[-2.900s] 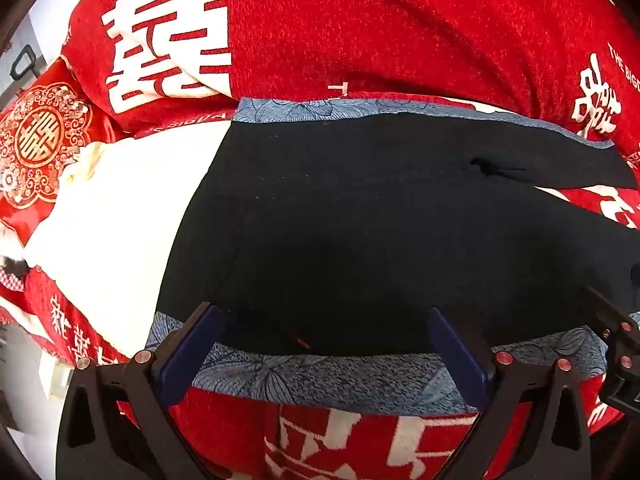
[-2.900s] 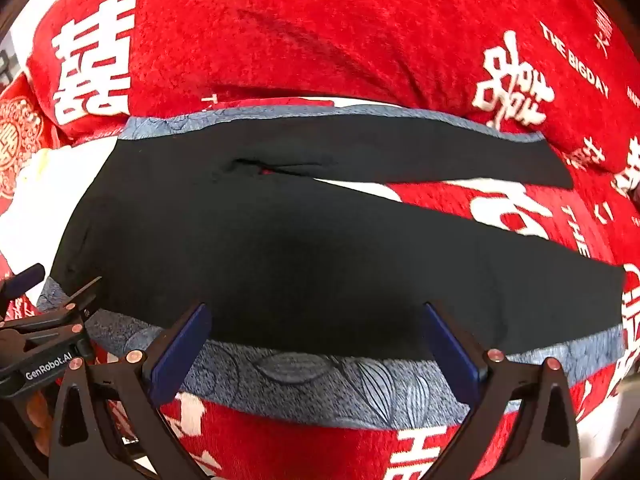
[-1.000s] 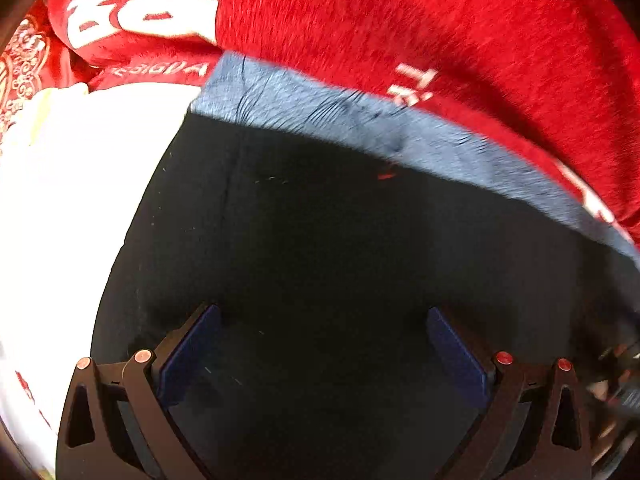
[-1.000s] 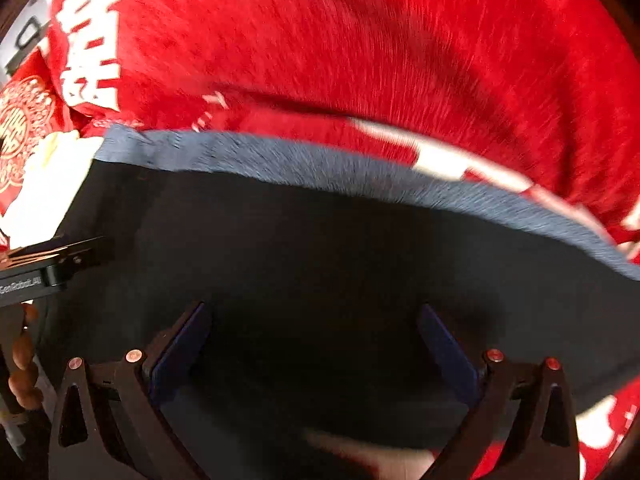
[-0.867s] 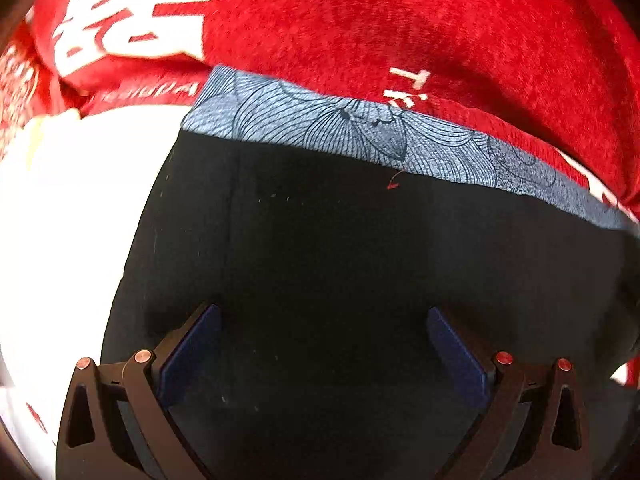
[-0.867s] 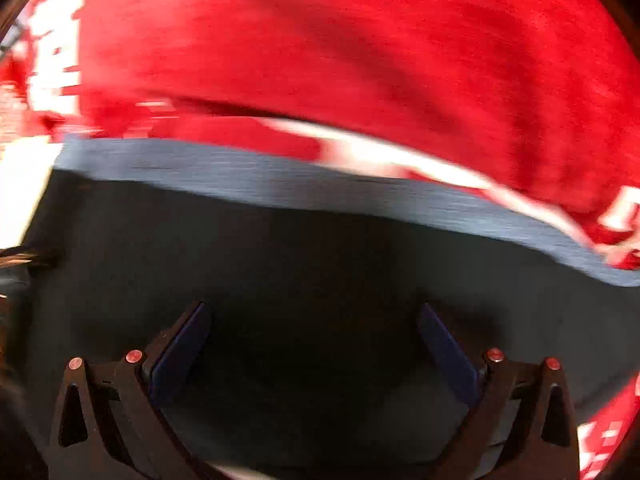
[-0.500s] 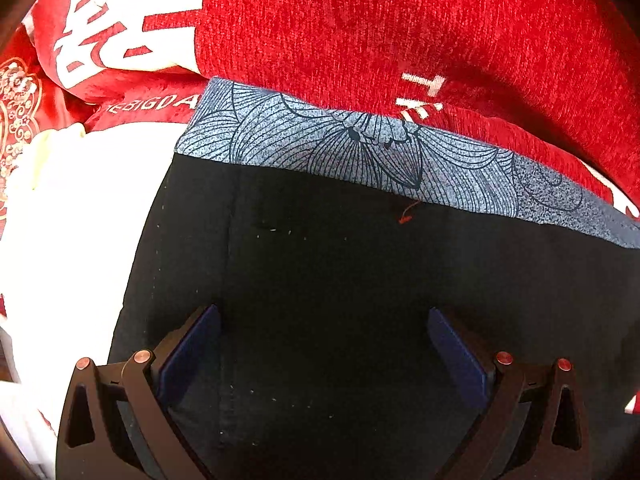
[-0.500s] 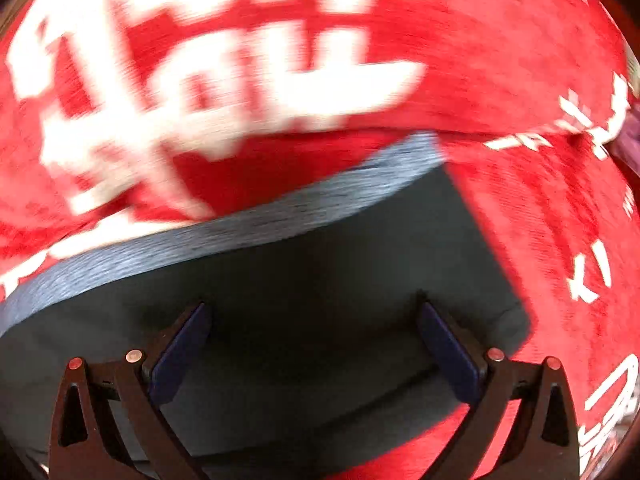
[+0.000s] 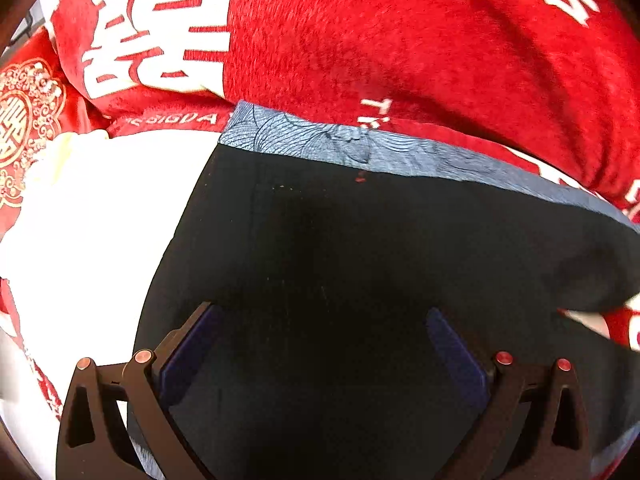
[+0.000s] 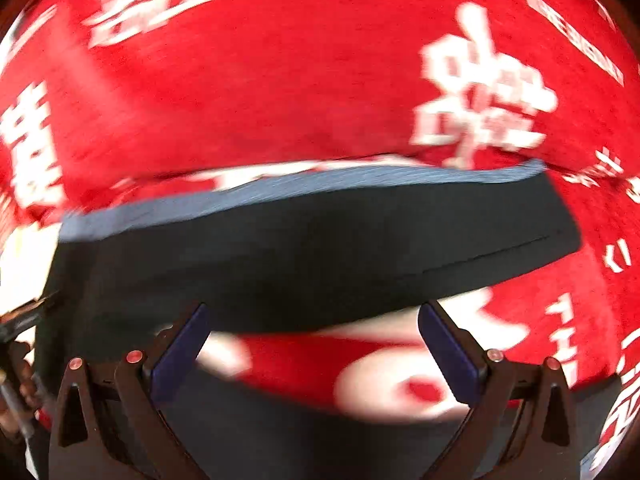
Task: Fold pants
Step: 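Hover both grippers over the blue patterned waistband of the black trousers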
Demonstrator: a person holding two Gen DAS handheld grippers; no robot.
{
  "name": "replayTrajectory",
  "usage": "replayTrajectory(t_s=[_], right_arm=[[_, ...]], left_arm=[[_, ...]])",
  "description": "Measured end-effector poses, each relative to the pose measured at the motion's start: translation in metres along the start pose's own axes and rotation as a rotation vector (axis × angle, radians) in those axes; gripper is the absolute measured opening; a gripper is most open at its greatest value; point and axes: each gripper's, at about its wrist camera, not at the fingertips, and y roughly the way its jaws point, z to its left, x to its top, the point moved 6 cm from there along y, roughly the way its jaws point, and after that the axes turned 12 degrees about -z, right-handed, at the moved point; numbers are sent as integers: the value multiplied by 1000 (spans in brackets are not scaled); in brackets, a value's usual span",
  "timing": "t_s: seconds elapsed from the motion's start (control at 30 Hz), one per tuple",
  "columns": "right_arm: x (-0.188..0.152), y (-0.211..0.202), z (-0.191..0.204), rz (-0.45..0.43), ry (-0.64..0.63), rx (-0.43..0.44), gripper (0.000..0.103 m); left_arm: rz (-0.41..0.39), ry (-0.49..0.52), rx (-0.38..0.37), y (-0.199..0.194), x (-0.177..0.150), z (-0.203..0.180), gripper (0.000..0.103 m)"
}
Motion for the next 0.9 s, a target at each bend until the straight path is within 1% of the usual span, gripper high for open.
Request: replayTrajectory(t_s=[0.07,0.1,0.17,0.2,0.23,0.3,0.4,0.47,0.53,0.67,0.73,0.8,0.9], right_arm=[[-15,-7,44,2,-21,22,103],[-25,-12,69,15,-27,53,103],[-40,-15,92,26,-50,91,103],[-47,-19,112,29,-77,100,103],[-52,-14,112,29,-96,102,103],[-56,-25,135,25,-132,107,103],[-59,-38,159,1,-172,111,103],[-57,-42,166,-10,-185,108,103],[-57,-48,174,-18,-201,104,103],[-59,-63,188,-18,-227,100,103],[-61,-64,198,14,-261,83,103],[-64,-61,205,52,-290,53,103],[-66,-61,213,78,-285,64,103]], left_arm=[[-30,18,2,-15,-3,-2,103],[-47,26,10,-24,-4,-4,103],[-79,37,14,-38,-5,-2,103],[-95,38,11,-46,-6,0,103],[-108,35,7,-53,-8,1,103],[-120,40,-5,-67,-12,-1,103],[-141,39,-29,-84,-14,4,103],[-143,28,-39,-91,-15,7,103],[-138,13,-43,-99,-17,12,103],[-94,-2,-49,-108,-20,20,103],[-66,-8,-53,-112,-22,24,103],[-58,-29,-64,-117,-25,27,103],[-50,-57,-68,-121,-29,33,103]])
